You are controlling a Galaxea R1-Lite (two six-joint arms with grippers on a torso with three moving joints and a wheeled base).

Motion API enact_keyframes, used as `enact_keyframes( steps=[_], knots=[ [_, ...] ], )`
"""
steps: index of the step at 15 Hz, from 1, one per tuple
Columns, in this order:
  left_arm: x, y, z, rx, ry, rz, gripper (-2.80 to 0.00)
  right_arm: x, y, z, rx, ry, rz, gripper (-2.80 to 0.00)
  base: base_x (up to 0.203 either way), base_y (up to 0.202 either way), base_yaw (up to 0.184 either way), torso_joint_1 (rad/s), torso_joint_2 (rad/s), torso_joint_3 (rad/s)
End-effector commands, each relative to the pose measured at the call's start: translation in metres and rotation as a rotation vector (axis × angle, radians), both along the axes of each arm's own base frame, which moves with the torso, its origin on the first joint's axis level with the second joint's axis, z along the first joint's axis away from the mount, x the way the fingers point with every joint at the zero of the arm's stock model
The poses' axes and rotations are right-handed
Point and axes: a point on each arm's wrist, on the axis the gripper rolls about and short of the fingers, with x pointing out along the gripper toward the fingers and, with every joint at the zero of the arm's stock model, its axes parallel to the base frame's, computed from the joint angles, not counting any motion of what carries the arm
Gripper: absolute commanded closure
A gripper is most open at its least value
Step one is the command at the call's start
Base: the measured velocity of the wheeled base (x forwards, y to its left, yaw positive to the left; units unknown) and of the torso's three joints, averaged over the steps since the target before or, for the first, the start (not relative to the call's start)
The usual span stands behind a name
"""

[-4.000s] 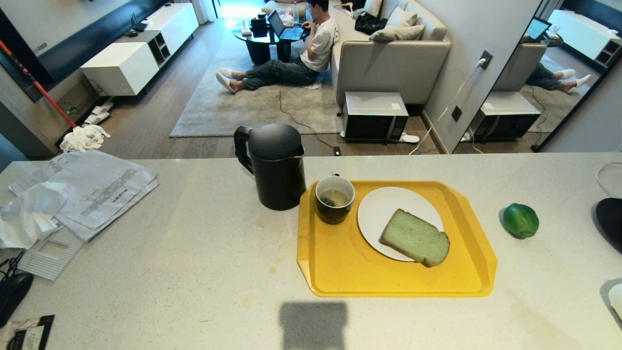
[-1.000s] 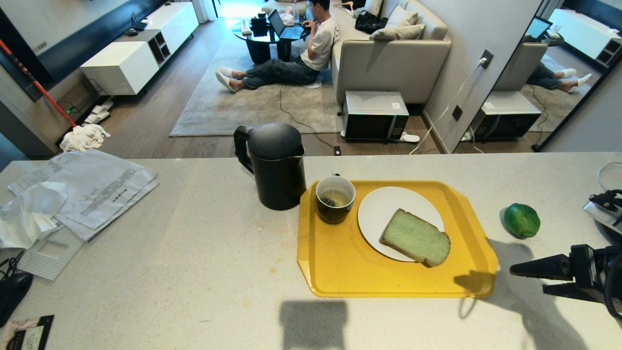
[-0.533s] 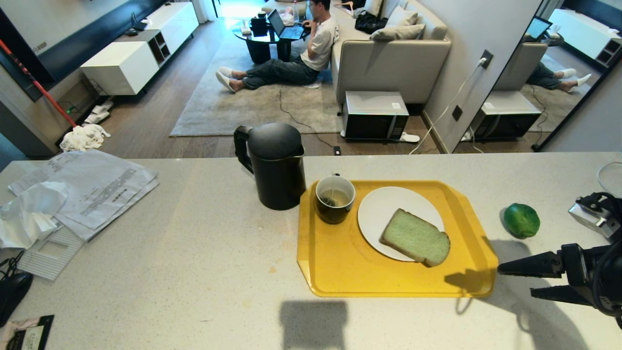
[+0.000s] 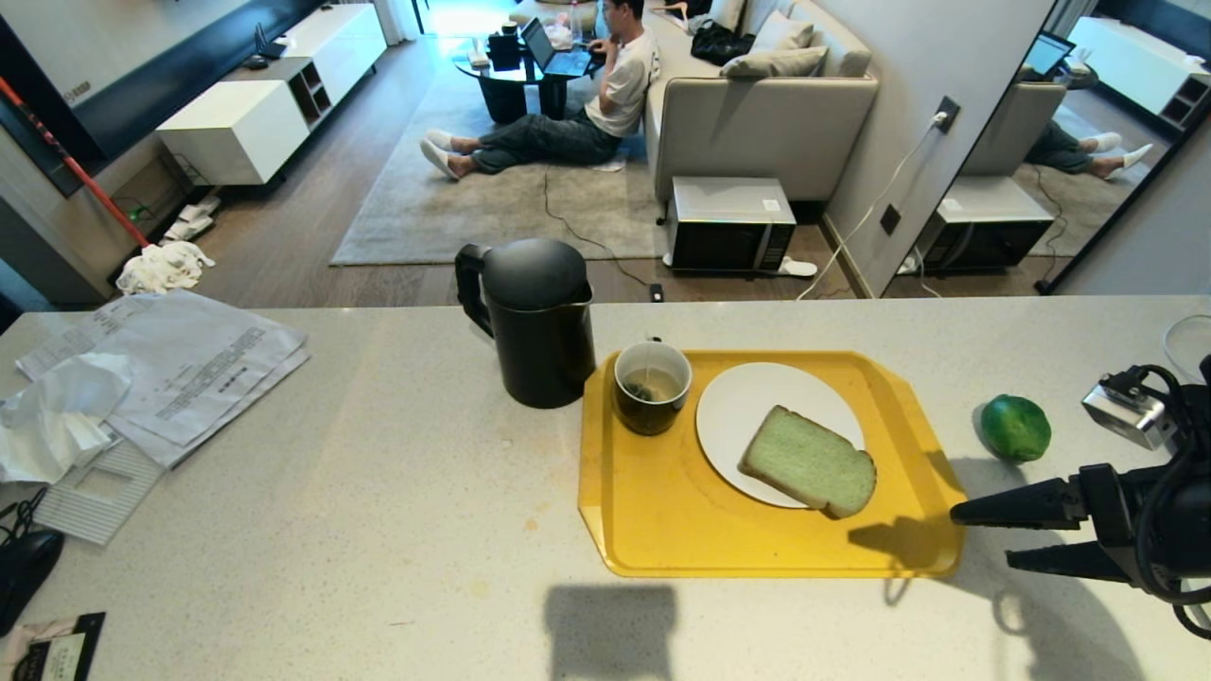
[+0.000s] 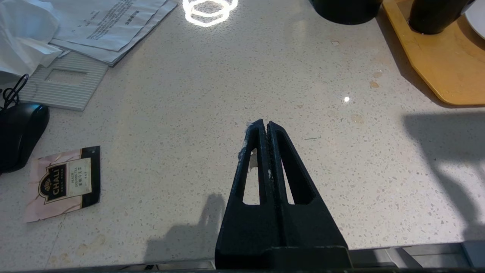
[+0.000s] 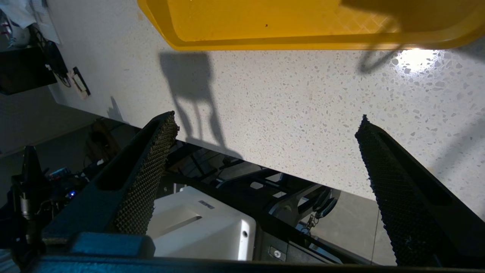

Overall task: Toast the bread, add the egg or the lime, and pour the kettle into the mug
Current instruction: Pick up the bread slice

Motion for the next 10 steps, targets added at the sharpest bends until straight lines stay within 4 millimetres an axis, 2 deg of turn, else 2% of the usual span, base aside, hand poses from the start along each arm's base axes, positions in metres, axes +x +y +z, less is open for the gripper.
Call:
enact_keyframes(
  steps=[1, 5, 10],
  knots=[
    [0.000, 0.000, 0.000, 0.000, 0.003, 0.000, 0.00, 0.002, 0.000, 0.000, 0.007, 0.003, 0.004, -2.80, 0.000, 0.000, 0.000, 0.000, 0.00, 0.000],
    [0.000, 0.000, 0.000, 0.000, 0.001, 0.000, 0.00, 0.009, 0.000, -0.004, 0.045, 0.025, 0.021, -2.80, 0.000, 0.000, 0.000, 0.000, 0.00, 0.000],
    [0.000, 0.000, 0.000, 0.000, 0.001, 0.000, 0.00, 0.019, 0.000, 0.008, 0.071, -0.005, 0.026, -2.80, 0.000, 0.000, 0.000, 0.000, 0.00, 0.000]
  ],
)
